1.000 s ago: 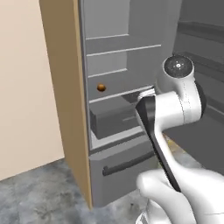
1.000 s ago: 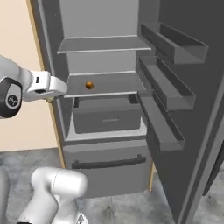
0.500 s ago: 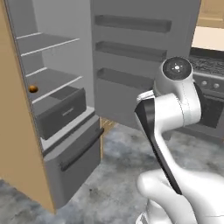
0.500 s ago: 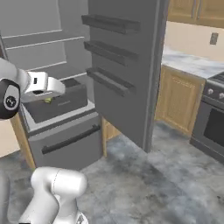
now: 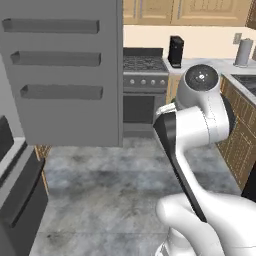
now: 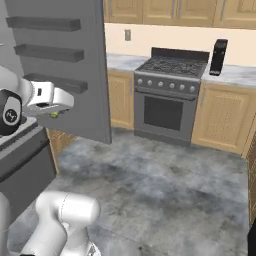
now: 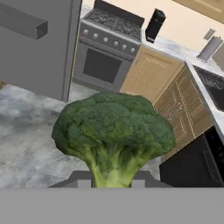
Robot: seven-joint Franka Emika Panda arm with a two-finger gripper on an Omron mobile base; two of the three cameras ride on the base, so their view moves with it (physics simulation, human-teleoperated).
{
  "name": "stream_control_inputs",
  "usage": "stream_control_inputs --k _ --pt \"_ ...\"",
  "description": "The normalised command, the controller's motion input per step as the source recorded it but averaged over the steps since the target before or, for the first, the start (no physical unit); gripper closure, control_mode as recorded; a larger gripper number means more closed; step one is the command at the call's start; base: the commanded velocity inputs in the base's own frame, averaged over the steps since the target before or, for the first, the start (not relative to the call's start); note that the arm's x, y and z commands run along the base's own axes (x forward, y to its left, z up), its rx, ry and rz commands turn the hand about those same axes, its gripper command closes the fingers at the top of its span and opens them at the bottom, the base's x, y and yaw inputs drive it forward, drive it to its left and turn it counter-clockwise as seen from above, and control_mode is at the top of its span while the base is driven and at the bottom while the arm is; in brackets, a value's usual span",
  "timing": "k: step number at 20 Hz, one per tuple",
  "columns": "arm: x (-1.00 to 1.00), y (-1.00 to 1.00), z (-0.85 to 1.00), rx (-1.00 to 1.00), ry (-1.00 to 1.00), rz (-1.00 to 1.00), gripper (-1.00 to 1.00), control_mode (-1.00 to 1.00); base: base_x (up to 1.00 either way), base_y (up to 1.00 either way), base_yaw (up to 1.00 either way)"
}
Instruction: Open the fridge, remove the mango, broccoli, and chicken drumstick, and place them on any counter.
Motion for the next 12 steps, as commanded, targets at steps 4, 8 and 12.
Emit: stream_control_inputs --k 4,8,12 --pt "0.0 0.0 0.0 0.0 0.0 0.0 1.0 1.0 -0.26 -0.54 -0.7" --pt "0.0 0.0 0.0 0.0 0.0 0.0 1.0 1.0 -0.15 -0.71 -0.66" --pt "0.0 0.0 0.0 0.0 0.0 0.0 1.0 1.0 -0.05 -0.84 -0.63"
